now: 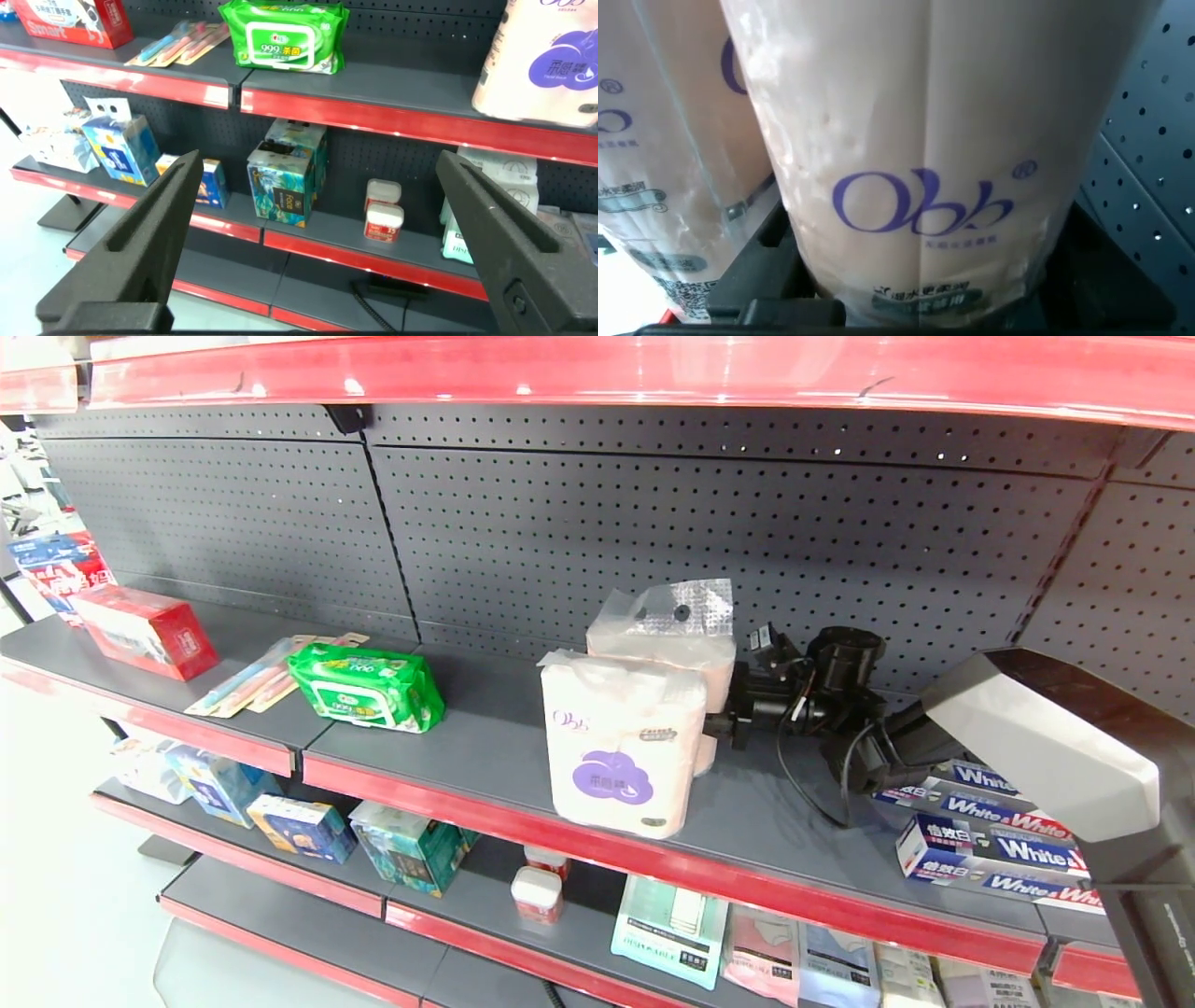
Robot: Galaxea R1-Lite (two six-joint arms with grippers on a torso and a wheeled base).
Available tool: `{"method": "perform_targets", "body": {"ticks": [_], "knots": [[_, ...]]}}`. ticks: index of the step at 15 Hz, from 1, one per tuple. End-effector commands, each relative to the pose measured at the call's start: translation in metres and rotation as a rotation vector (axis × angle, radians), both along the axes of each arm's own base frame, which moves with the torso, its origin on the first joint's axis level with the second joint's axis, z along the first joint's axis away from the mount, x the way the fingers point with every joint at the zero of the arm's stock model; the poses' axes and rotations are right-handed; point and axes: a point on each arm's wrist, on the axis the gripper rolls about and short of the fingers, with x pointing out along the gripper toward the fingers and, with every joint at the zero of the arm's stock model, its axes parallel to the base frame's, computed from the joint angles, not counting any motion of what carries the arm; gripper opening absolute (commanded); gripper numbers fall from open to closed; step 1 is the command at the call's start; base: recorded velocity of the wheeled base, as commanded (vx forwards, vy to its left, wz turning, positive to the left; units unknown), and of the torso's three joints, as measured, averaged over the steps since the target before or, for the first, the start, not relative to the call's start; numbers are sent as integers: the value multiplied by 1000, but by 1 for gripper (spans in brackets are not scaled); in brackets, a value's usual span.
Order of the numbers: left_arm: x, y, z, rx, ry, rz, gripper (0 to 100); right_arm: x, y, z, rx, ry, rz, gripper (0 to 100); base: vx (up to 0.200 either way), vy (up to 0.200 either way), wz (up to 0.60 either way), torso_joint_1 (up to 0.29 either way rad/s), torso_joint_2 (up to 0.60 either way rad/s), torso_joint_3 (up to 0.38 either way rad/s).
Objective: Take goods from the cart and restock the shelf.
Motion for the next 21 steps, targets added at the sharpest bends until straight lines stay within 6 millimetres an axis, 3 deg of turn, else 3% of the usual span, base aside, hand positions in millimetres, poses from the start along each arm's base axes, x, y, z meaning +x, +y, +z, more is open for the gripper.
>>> {"method": "perform_targets", "body": {"ticks": [1, 8, 17, 18, 21], "knots": [[0, 0, 0, 0, 1, 0, 100, 1, 1, 1, 1, -4, -2, 0, 0, 0, 0, 0, 0, 0], [0, 0, 0, 0, 1, 0, 100, 5, 5, 6, 0, 3, 0, 0, 0, 0, 0, 0, 0, 0], [0, 0, 0, 0, 1, 0, 100, 8, 5, -2, -8, 26, -6, 0, 0, 0, 0, 0, 0, 0], [0, 0, 0, 0, 1, 0, 100, 9, 5, -1, -7, 24, -6, 100, 0, 0, 0, 0, 0, 0], [0, 0, 0, 0, 1, 0, 100, 10, 3, 1, -5, 21, -11, 100, 0, 0, 0, 0, 0, 0]]}}
